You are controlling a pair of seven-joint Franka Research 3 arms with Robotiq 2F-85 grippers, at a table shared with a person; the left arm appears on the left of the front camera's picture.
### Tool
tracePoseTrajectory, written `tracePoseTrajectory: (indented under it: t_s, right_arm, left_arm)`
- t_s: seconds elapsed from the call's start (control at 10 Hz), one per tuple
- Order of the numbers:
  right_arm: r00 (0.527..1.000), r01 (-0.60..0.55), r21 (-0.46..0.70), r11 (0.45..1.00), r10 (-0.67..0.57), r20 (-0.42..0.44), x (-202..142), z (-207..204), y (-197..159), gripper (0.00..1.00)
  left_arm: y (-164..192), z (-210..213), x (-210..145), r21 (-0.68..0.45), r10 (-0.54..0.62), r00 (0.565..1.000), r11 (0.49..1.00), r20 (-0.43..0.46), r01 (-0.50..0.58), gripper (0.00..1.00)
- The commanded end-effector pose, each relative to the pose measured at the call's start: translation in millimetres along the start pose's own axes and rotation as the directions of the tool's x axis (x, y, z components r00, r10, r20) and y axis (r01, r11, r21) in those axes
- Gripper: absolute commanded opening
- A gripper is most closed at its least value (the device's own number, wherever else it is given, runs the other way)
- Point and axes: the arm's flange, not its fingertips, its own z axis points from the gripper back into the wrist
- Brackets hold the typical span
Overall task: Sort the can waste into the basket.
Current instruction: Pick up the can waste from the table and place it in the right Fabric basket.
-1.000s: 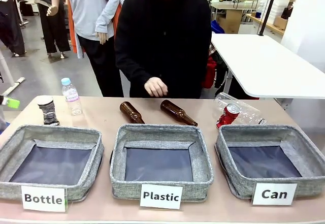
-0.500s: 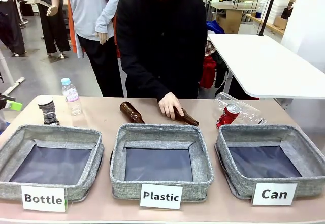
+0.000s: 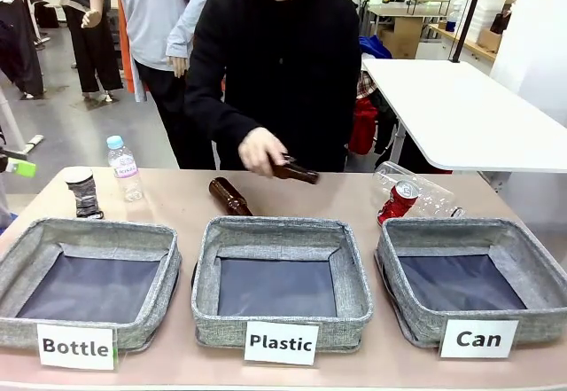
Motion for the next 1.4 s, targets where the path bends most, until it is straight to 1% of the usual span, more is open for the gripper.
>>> tracePoseTrajectory:
  t_s: [0.0,0.1,0.2,0.3,0.4,0.5,0.6,0.7,0.8,0.9,1.0,1.1,1.2,1.3]
  right_arm:
    - [0.999,-0.029,0.024,0.999,0.028,0.018,4.8,0.2,0.1,1.0]
    - [0.999,-0.029,0.024,0.999,0.028,0.018,4.8,0.2,0.1,1.0]
    - [0.999,-0.029,0.024,0.999,0.028,0.018,4.8,0.2,0.1,1.0]
    - [0.999,-0.029,0.024,0.999,0.028,0.018,4.8,0.2,0.1,1.0]
    - [0.999,-0.029,0.024,0.999,0.028,0.018,4.8,0.2,0.1,1.0]
    - [0.999,-0.029,0.024,0.999,0.028,0.018,4.8,0.2,0.1,1.0]
    - [0.999,-0.029,0.024,0.999,0.028,0.018,4.8,0.2,0.1,1.0]
    - [0.999,-0.029,0.024,0.999,0.028,0.018,4.8,0.2,0.1,1.0]
    - [0.999,-0.029,0.024,0.999,0.028,0.018,4.8,0.2,0.1,1.0]
    - [0.999,-0.029,0.024,0.999,0.028,0.018,4.8,0.2,0.1,1.0]
    - [0.999,-0.029,0.024,0.999,0.028,0.018,4.8,0.2,0.1,1.0]
    - [0.999,-0.029,0.024,0.999,0.028,0.018,4.8,0.2,0.1,1.0]
    - [0.999,-0.029,0.024,0.999,0.028,0.018,4.8,0.2,0.1,1.0]
    - [0.999,-0.029,0.024,0.999,0.028,0.018,4.8,0.2,0.1,1.0]
  left_arm:
    - [42.8,-10.1,-6.1,-0.084,-0.054,0.994,0.995,0.094,0.062,1.0]
    - [53.9,-12.3,-11.9,-0.09,-0.092,0.992,0.991,0.089,0.1,1.0]
    - [65.6,6.3,-16.5,-0.123,-0.06,0.993,0.99,0.1,0.073,1.0]
    - [67.0,65.9,-24.8,-0.134,-0.036,0.98,0.989,0.195,0.063,1.0]
    - [63.0,107.1,-33.0,-0.113,-0.068,0.963,0.988,0.261,0.101,1.0]
    - [60.0,163.6,-46.9,-0.082,-0.136,0.938,0.982,0.319,0.17,1.0]
    - [62.3,204.8,-67.6,-0.009,-0.154,0.928,0.986,0.339,0.167,1.0]
    - [65.2,239.0,-93.7,0.06,-0.146,0.917,0.989,0.372,0.133,1.0]
    - [72.8,263.1,-120.8,0.158,-0.128,0.901,0.985,0.414,0.067,1.0]
    - [69.8,279.6,-148.9,0.21,-0.126,0.887,0.977,0.444,0.034,1.0]
    - [62.6,291.5,-170.9,0.237,-0.104,0.869,0.971,0.483,-0.016,1.0]
    - [55.8,295.1,-181.9,0.248,-0.105,0.863,0.968,0.494,-0.024,1.0]
    - [53.3,293.9,-182.2,0.249,-0.116,0.861,0.968,0.495,-0.012,1.0]
    - [52.4,287.4,-177.2,0.272,-0.115,0.871,0.962,0.478,-0.022,1.0]
